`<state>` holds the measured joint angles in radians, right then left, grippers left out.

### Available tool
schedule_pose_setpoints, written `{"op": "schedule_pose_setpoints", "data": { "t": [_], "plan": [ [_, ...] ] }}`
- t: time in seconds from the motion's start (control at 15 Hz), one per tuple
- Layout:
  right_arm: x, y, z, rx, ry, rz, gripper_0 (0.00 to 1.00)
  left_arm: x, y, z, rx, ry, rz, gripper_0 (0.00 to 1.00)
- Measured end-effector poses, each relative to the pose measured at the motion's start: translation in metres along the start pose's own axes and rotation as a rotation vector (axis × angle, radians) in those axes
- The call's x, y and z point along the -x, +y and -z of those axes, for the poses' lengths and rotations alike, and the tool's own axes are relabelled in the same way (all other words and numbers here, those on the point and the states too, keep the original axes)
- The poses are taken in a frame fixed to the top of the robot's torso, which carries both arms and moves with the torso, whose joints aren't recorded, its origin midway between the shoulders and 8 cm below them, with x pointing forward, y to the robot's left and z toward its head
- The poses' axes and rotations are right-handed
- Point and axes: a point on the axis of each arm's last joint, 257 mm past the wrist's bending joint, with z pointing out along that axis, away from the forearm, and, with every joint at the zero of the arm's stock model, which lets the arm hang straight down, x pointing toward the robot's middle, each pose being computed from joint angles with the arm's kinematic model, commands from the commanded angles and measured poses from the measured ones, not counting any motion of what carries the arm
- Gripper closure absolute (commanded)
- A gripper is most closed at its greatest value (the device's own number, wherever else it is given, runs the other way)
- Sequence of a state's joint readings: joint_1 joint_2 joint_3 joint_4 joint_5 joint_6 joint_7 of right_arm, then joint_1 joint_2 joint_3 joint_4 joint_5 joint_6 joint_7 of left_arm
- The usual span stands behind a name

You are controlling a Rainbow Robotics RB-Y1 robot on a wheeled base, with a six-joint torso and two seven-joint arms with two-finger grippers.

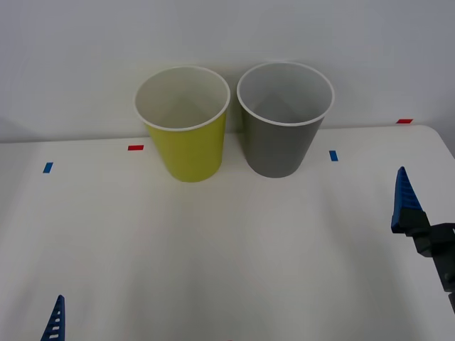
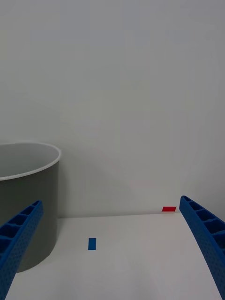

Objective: Put cans in the gray bin and PET bottles in the light green bin.

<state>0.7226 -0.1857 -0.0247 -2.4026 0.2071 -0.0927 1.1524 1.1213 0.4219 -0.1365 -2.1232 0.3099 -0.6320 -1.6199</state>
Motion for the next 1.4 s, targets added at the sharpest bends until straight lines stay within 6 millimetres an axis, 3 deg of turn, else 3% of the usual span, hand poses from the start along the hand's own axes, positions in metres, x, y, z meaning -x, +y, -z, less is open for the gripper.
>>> {"op": "schedule_pose_setpoints", "data": {
  "t": [0.47,0.87,1.4],
  "plan": [
    [-0.031,-0.003,0.049,0.041,0.0,-0.064,0.0,0.0,0.0,0.0,0.0,0.0,0.0,0.0],
    [-0.043,-0.001,0.097,0.082,0.068,-0.048,0.0,0.0,0.0,0.0,0.0,0.0,0.0,0.0],
    [-0.049,0.02,0.124,0.126,0.105,-0.038,0.0,0.0,0.0,0.0,0.0,0.0,0.0,0.0]
  ]
}}
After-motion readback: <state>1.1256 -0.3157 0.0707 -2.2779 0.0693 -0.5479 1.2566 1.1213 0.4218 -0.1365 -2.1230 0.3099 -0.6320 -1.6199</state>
